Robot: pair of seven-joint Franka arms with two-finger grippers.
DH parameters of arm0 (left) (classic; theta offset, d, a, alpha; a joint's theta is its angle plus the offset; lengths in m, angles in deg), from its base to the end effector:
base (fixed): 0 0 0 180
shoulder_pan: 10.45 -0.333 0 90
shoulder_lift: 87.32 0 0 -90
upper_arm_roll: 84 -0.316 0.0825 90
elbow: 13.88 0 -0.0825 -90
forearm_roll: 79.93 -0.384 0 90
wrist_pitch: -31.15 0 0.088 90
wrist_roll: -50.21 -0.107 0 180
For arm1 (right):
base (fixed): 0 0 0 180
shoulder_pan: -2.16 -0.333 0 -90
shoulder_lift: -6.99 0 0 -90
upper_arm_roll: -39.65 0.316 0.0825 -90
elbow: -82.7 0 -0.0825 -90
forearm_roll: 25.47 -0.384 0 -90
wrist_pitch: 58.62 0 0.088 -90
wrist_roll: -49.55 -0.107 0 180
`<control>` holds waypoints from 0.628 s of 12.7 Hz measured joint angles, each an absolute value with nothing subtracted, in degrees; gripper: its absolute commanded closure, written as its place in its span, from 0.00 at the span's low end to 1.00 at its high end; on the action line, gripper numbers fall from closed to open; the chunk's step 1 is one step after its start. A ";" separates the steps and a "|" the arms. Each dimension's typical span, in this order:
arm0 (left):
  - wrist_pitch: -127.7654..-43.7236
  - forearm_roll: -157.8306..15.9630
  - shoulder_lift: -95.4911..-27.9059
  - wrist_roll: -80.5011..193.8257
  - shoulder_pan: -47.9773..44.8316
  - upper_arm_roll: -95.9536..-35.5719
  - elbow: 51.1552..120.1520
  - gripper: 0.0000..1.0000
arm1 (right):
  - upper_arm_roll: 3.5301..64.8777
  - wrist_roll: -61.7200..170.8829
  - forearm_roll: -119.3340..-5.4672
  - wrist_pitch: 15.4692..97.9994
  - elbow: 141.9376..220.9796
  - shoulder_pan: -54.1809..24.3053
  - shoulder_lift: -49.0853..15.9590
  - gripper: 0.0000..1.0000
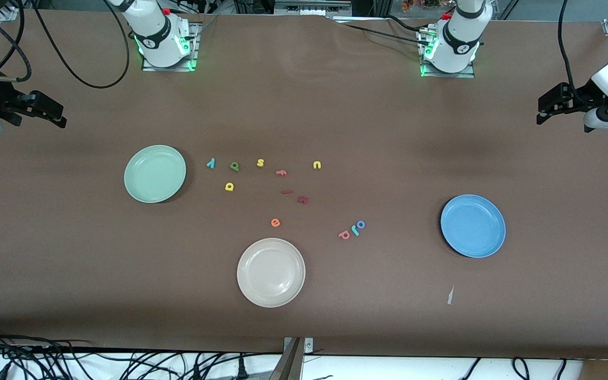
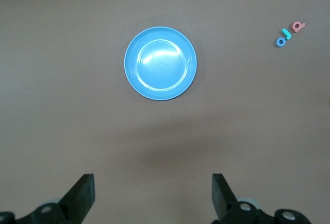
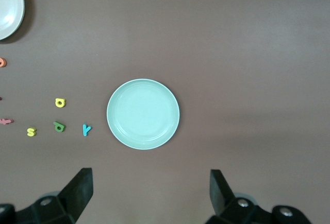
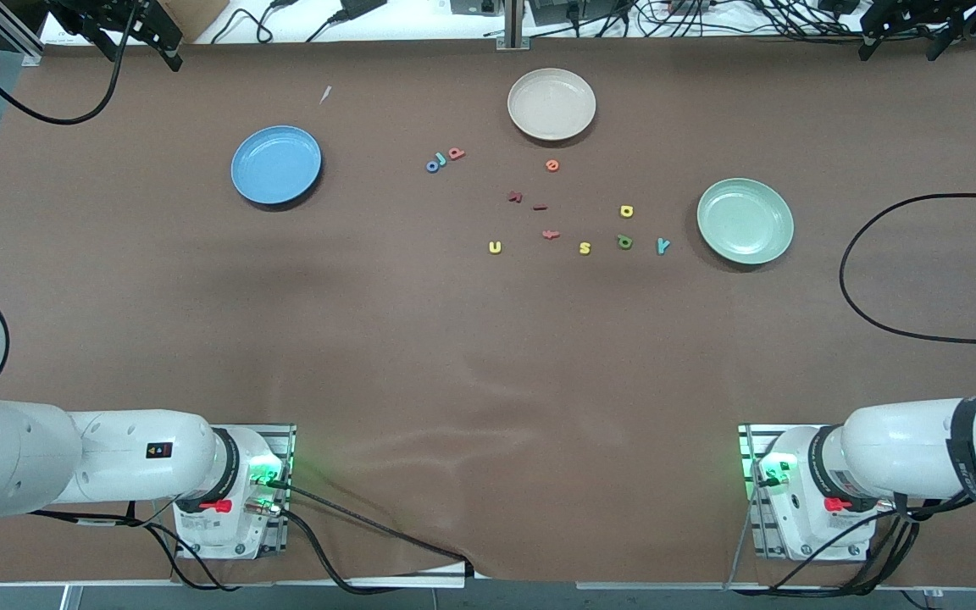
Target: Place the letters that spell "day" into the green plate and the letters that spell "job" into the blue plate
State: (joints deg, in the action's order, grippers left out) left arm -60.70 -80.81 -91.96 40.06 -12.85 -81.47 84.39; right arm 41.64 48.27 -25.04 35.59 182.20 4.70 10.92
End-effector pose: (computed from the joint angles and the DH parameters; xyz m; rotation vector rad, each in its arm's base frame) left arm 0.5298 -0.0005 0.6030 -3.1124 0.2808 0.0511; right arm 0.5363 -0.0053 0.5897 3.1310 -0.0492 -0.0371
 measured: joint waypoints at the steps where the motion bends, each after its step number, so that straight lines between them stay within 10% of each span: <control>1: -60.70 -80.81 -91.96 40.06 -12.85 -81.47 84.39 0.00 | 41.67 48.26 -25.04 35.53 182.21 4.70 10.91 0.00; 8: -60.70 -80.81 -91.96 40.06 -12.85 -81.47 84.39 0.00 | 41.96 44.68 -25.16 35.31 182.45 4.32 9.90 0.00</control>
State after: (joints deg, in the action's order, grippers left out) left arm -60.70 -80.81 -91.96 40.06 -12.85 -81.47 84.39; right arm 41.96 44.68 -25.16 35.31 182.45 4.32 9.90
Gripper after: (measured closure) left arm 0.000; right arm 0.000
